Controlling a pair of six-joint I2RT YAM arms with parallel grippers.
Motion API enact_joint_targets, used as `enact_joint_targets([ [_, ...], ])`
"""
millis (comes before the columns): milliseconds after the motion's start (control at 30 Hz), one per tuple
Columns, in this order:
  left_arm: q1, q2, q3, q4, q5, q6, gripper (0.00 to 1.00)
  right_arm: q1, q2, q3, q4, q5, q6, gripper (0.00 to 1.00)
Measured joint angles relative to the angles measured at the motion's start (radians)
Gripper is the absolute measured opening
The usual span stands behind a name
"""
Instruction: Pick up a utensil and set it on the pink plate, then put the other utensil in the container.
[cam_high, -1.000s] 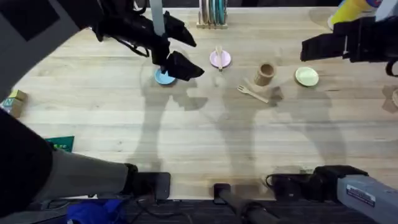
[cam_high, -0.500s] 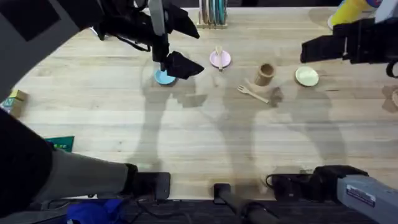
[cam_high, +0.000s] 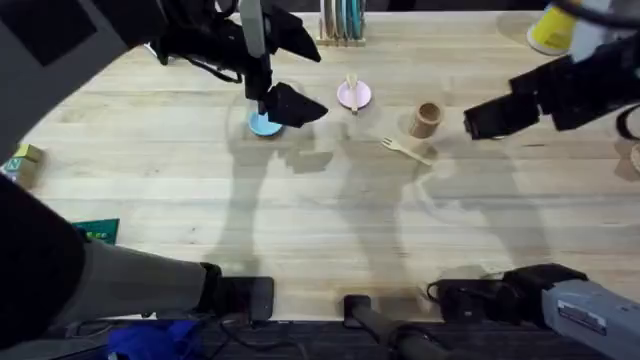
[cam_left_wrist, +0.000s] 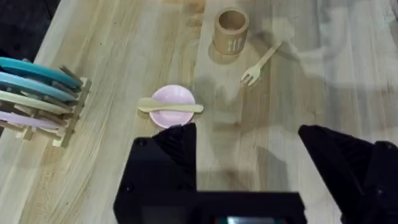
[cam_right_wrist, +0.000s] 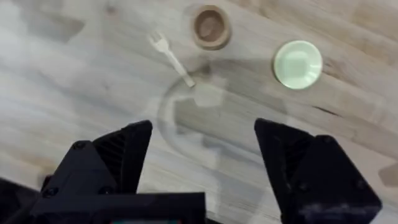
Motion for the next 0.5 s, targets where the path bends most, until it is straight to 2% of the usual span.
enact_joint_targets([
  [167,0.0,0.0,0.0,0.0,0.0,0.0,0.996,0.073,0.041,0.003,-0.04,-0.012,-0.036,0.998],
  [500,0.0,0.0,0.0,0.0,0.0,0.0,0.995,0.202,0.217,0.004,-0.08,-0.013,-0.075,0.997],
])
